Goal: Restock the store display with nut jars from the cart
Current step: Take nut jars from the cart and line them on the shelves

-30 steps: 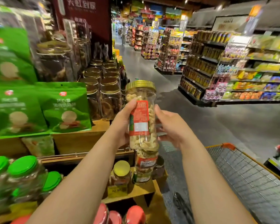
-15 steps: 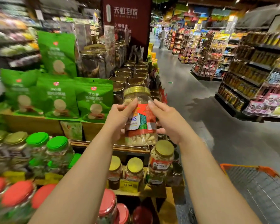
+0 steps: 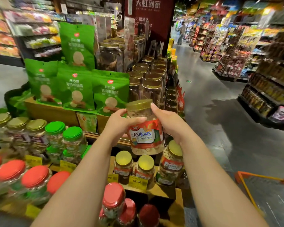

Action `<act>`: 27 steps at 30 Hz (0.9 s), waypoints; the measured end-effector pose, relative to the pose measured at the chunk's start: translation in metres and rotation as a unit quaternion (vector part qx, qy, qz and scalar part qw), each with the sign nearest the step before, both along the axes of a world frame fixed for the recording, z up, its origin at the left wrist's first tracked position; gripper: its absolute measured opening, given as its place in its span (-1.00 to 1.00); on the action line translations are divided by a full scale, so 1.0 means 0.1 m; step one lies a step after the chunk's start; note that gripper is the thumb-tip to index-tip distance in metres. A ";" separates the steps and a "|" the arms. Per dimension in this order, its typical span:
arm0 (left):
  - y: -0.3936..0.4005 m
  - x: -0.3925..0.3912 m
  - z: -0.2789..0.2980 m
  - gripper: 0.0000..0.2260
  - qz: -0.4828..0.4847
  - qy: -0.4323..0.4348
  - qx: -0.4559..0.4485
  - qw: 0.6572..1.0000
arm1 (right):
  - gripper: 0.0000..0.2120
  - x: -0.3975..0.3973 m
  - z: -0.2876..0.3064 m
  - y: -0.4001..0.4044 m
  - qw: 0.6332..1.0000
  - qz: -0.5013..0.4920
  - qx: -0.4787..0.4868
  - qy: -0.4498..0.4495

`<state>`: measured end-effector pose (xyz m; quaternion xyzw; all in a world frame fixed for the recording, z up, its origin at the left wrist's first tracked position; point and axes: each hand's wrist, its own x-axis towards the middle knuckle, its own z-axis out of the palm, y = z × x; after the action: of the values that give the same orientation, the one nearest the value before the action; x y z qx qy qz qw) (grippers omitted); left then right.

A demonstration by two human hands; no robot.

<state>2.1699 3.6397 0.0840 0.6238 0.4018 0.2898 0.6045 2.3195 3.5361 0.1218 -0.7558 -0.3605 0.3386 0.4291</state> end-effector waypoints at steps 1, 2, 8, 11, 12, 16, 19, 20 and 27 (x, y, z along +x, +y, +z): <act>0.03 0.00 -0.03 -0.20 -0.007 0.009 0.007 1.000 | -0.20 -0.01 0.00 0.03 1.000 -0.007 -0.017 -0.008; 0.06 -0.01 -0.05 -0.13 -0.015 0.017 0.014 1.000 | -0.21 -0.02 -0.01 0.07 0.999 -0.015 -0.032 -0.010; 0.36 0.00 -0.15 -0.18 -0.055 0.046 0.050 0.996 | -0.34 -0.16 -0.08 0.25 0.997 -0.049 -0.055 0.014; 0.51 0.04 -0.21 -0.27 -0.085 0.051 0.047 0.994 | -0.32 -0.15 -0.15 0.34 0.993 -0.081 -0.053 0.060; 0.55 0.05 -0.23 -0.28 -0.098 0.052 0.047 0.993 | -0.35 -0.16 -0.17 0.37 0.992 -0.093 -0.051 0.070; 0.68 0.09 -0.33 -0.23 -0.133 0.068 0.064 0.987 | -0.49 -0.19 -0.28 0.47 0.986 -0.131 -0.049 0.087; 0.79 0.12 -0.44 -0.11 -0.155 0.085 0.079 0.981 | -0.50 -0.19 -0.42 0.54 0.982 -0.151 -0.040 0.109; 0.81 0.12 -0.47 -0.10 -0.158 0.088 0.081 0.980 | -0.51 -0.18 -0.48 0.56 0.981 -0.154 -0.036 0.112; 0.90 0.17 -0.81 -0.04 -0.182 0.095 0.075 0.976 | -0.55 -0.16 -0.83 0.66 0.973 -0.195 -0.039 0.114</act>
<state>2.1872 3.7296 0.0032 0.7547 0.3140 0.1438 0.5577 2.3038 3.6017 0.0393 -0.7840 -0.1417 0.3461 0.4954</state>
